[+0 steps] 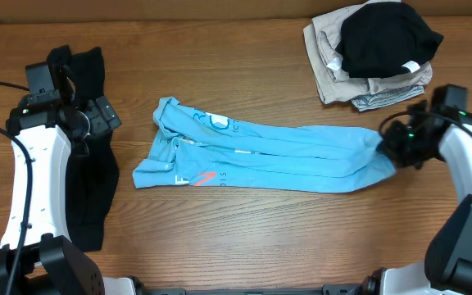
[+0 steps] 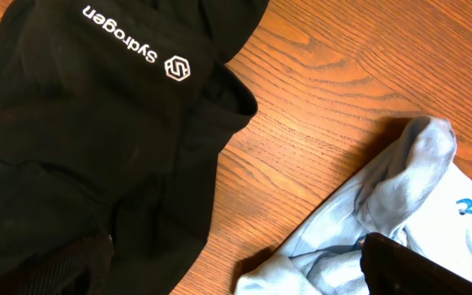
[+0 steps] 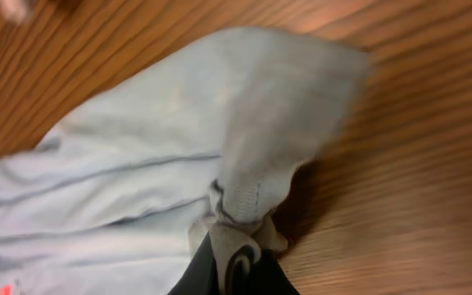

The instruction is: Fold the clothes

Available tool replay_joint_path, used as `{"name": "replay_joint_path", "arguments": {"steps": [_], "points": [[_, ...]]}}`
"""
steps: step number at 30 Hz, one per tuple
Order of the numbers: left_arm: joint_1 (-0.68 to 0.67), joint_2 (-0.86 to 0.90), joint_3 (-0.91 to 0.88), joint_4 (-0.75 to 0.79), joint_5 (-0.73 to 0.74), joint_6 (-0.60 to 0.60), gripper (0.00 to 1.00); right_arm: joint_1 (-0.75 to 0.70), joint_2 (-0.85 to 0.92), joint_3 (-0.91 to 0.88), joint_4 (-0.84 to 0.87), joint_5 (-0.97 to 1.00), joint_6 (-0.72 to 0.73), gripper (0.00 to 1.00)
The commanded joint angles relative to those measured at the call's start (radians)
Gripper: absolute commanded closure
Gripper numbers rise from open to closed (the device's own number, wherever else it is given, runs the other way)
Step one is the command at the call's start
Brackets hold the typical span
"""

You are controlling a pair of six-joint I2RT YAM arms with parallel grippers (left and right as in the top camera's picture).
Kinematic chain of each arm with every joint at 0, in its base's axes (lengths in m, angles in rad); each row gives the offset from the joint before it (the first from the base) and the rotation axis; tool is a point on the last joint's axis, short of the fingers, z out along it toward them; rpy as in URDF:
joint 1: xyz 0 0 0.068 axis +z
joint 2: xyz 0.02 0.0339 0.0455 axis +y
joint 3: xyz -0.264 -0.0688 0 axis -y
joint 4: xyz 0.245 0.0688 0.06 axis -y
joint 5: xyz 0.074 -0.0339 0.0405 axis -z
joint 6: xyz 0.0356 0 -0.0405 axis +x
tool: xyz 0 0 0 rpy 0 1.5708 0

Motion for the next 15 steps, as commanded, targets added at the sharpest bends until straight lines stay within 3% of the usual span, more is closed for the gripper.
{"name": "replay_joint_path", "arguments": {"steps": [1,11,15], "points": [[-0.006,-0.002,0.021,0.002,0.008,0.019,0.00,0.114,-0.027,0.027,0.019,-0.039,0.010,0.96],[-0.006,-0.002,0.021,0.003,0.008,0.019,0.00,0.526,-0.024,0.027,0.235,0.041,0.181,0.96],[-0.006,-0.002,0.021,0.005,0.008,0.019,0.00,0.616,-0.018,0.027,0.306,0.080,0.225,0.96]]}}
